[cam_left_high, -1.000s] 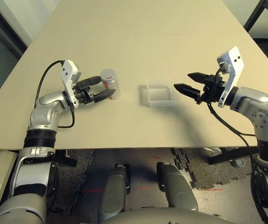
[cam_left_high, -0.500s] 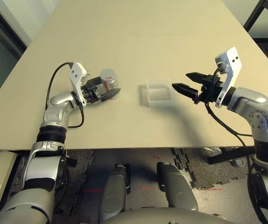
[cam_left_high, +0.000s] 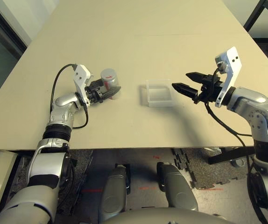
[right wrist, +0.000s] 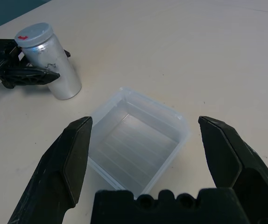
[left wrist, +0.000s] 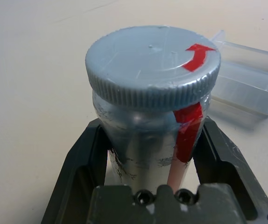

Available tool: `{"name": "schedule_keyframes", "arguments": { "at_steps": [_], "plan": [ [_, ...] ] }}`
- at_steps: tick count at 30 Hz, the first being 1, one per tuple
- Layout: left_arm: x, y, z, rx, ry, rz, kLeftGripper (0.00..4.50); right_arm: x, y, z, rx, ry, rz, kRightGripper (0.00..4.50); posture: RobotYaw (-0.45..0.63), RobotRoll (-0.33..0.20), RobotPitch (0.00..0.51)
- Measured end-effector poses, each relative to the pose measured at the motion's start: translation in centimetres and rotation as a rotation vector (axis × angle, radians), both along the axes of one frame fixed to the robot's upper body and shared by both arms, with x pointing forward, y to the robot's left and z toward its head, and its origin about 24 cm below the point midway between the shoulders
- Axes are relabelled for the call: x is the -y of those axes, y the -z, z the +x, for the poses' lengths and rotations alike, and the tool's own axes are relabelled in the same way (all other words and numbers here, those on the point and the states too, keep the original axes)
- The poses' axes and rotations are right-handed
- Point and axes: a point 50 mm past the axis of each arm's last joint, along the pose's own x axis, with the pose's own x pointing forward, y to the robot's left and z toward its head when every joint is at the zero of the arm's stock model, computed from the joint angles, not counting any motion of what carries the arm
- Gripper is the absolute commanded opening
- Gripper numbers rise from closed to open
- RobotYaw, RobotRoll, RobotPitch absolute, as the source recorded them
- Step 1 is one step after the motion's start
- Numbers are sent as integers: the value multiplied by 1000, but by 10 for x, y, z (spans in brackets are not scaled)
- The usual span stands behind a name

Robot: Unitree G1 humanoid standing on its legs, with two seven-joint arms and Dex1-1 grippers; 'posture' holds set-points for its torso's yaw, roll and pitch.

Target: Pour the medicine from the bottle into the box.

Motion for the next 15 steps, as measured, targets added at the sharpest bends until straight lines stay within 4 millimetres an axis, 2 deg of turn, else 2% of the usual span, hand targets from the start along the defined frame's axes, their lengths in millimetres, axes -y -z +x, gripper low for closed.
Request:
{"name": "schedule_keyframes", "arguments": {
  "at_steps": [4,8,15],
  "plan": [
    [7,-3,1,-7,59,11,2807,-3,-3,1,18,-4,3,4500,-141,0,173],
    [18,-18,4,28,127,20,2807,-19,-14,6,61,-26,10,4500,-138,0,167],
    [50,-42,11,78,248,19,2807,-71,-38,6,140,-170,6,4500,-140,0,159]
  ]
}}
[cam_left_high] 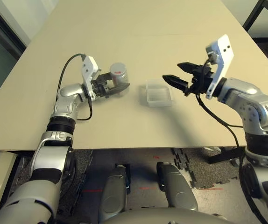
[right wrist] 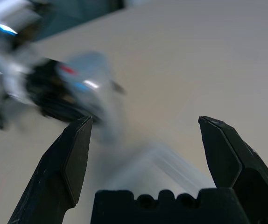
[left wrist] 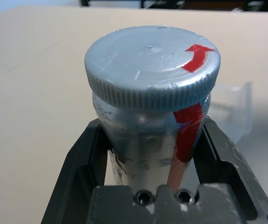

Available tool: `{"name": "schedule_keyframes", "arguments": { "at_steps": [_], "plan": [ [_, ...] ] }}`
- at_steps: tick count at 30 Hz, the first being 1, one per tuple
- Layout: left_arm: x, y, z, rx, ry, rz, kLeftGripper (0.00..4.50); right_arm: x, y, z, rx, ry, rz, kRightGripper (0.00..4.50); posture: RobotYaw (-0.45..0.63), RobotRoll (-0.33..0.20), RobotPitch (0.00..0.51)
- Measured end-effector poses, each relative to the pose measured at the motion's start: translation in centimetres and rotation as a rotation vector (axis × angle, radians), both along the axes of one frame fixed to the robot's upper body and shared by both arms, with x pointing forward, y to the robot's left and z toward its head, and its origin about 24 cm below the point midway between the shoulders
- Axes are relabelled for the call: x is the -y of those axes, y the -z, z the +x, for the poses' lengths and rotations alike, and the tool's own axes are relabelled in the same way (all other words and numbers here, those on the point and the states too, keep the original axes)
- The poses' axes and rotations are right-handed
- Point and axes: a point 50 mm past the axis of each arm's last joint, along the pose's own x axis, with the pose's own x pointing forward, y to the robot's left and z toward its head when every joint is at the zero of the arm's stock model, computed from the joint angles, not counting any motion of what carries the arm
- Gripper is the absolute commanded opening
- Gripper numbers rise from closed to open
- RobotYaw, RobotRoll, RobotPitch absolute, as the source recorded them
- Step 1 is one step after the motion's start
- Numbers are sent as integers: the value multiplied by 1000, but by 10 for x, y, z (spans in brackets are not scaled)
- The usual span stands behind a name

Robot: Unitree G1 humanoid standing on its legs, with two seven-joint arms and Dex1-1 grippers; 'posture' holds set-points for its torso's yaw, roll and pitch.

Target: Pour the medicine from the bottle into the box.

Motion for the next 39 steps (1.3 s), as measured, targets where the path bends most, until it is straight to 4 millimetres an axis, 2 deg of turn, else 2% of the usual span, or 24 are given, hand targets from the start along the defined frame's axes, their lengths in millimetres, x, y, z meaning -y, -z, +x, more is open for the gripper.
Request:
{"name": "schedule_keyframes", "arguments": {
  "at_steps": [8,12,26,29,32,33,39],
  "plan": [
    [17,-5,1,-7,96,12,2807,-15,-5,-1,46,-60,-58,4500,-149,0,158],
    [26,-16,3,20,125,10,2807,-17,-6,1,74,-60,-87,4500,-155,0,156],
    [37,-13,2,10,159,-1,2807,-26,-9,7,131,-46,-97,4500,-157,0,147],
    [38,-13,2,4,163,0,2807,-27,-9,7,130,-49,-90,3912,-155,0,144],
    [39,-13,2,-1,165,0,2807,-28,-9,8,132,-52,-87,2804,-155,0,143],
    [39,-13,2,2,166,0,2807,-29,-9,8,132,-55,-85,2598,-155,0,144],
    [40,-16,1,3,168,0,2807,-28,-10,8,145,-61,-86,2599,-160,0,146]
  ]
}}
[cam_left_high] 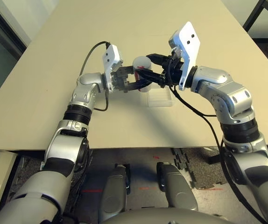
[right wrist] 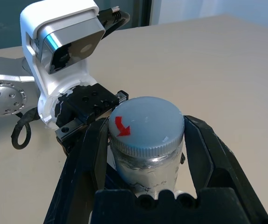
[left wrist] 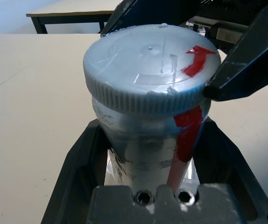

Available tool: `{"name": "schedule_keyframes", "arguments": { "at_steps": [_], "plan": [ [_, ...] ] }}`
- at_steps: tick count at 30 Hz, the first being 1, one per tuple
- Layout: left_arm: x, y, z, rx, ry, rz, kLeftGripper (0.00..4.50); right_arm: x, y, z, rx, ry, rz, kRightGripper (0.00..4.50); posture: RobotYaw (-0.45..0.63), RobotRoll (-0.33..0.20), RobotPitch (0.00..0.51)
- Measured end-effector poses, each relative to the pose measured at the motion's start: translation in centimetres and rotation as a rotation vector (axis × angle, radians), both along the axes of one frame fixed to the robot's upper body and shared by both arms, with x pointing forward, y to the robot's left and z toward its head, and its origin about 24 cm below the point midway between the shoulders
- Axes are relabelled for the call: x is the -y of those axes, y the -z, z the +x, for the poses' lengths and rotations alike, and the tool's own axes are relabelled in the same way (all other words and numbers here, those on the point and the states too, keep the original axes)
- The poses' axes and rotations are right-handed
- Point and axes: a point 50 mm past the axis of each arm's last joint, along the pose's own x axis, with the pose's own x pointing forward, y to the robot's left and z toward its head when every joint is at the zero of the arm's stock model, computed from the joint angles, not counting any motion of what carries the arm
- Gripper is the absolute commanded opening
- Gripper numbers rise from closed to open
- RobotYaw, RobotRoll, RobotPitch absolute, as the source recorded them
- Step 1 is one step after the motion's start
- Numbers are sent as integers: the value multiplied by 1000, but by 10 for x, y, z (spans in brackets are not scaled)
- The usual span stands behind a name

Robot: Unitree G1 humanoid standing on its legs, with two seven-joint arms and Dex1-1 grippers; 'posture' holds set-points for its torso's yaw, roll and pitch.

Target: Pour the medicine from the bottle into the box.

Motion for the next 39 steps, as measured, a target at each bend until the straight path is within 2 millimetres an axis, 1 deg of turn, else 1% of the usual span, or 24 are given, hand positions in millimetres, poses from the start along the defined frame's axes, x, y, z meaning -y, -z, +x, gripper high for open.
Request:
{"name": "schedule_keyframes", "arguments": {
  "at_steps": [6,8,11,15,17,23,27,32,34,35,37,38,39],
  "plan": [
    [4,-3,-3,-1,25,12,2807,6,-2,-1,10,-50,-15,2599,-166,0,151],
    [6,-7,-5,3,52,22,2807,15,-8,4,8,-114,-34,2599,-162,0,153],
    [9,-14,-8,20,75,18,2807,22,-17,10,21,-210,-51,2599,-154,0,155],
    [12,-19,-11,20,96,25,2807,31,-23,20,27,-327,-77,2599,-134,0,162],
    [13,-20,-13,13,103,34,2807,33,-24,24,26,-380,-88,2599,-126,0,164],
    [12,-17,-18,-19,108,57,2807,36,-19,34,11,-468,-104,2599,-113,0,169],
    [10,-11,-18,-48,101,60,2807,34,-14,39,-2,-493,-117,2599,-110,0,172],
    [11,-14,-20,-44,99,62,2807,34,-17,41,5,-506,-121,2599,-114,0,172],
    [11,-14,-20,-45,98,62,2807,33,-18,40,5,-506,-123,3318,-114,0,172],
    [11,-14,-20,-45,101,61,2807,34,-19,39,2,-502,-133,3492,-118,0,170],
    [15,-13,-22,-45,124,61,2807,40,-21,34,-3,-473,-156,4210,-119,0,169],
    [17,-13,-23,-45,138,61,2807,42,-22,32,-7,-455,-158,4496,-119,0,169],
    [18,-14,-24,-41,154,62,2807,45,-23,28,-11,-431,-155,4500,-119,0,169]
  ]
}}
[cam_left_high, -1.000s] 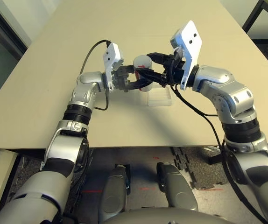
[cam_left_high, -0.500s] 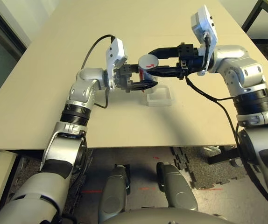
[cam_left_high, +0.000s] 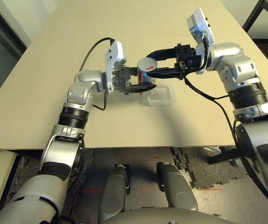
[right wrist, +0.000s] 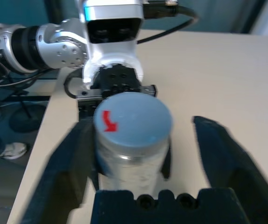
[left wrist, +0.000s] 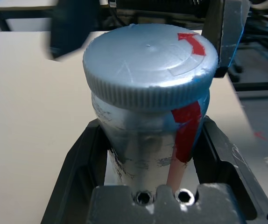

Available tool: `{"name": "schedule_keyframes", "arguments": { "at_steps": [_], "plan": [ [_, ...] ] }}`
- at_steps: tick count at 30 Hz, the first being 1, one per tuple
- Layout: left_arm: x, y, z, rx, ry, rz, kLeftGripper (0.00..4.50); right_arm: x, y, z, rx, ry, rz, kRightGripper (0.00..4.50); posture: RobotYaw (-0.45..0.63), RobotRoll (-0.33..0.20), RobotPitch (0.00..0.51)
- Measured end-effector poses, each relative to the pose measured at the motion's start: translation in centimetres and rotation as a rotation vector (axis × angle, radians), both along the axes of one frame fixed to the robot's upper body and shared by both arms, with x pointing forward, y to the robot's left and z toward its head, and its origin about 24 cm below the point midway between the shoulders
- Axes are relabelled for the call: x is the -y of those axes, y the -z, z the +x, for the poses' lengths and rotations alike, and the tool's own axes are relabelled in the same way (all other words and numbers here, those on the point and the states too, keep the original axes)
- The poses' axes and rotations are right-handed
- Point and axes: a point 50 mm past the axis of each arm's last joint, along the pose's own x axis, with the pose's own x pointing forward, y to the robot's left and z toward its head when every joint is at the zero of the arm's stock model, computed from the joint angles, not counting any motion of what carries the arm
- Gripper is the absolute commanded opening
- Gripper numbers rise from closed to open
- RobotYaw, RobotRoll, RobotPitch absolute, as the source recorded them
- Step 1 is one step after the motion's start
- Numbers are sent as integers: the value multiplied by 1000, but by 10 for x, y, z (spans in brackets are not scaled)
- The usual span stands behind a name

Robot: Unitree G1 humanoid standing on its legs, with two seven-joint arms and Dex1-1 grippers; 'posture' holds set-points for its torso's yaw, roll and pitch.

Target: Pour the medicine from the bottle into the box.

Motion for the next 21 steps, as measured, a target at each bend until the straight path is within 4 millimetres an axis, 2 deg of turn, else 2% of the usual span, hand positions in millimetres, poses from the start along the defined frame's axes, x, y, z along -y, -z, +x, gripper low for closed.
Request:
{"name": "schedule_keyframes", "arguments": {
  "at_steps": [4,8,21],
  "plan": [
    [1,-2,-3,21,35,1,2807,6,1,-18,-27,68,-1,4500,-134,0,168],
    [2,-3,-4,33,53,-1,2807,3,1,-27,-36,114,7,4500,-143,0,165],
    [5,2,-2,25,61,-6,2807,-15,4,-29,-41,143,69,4500,-144,0,163]
  ]
}}
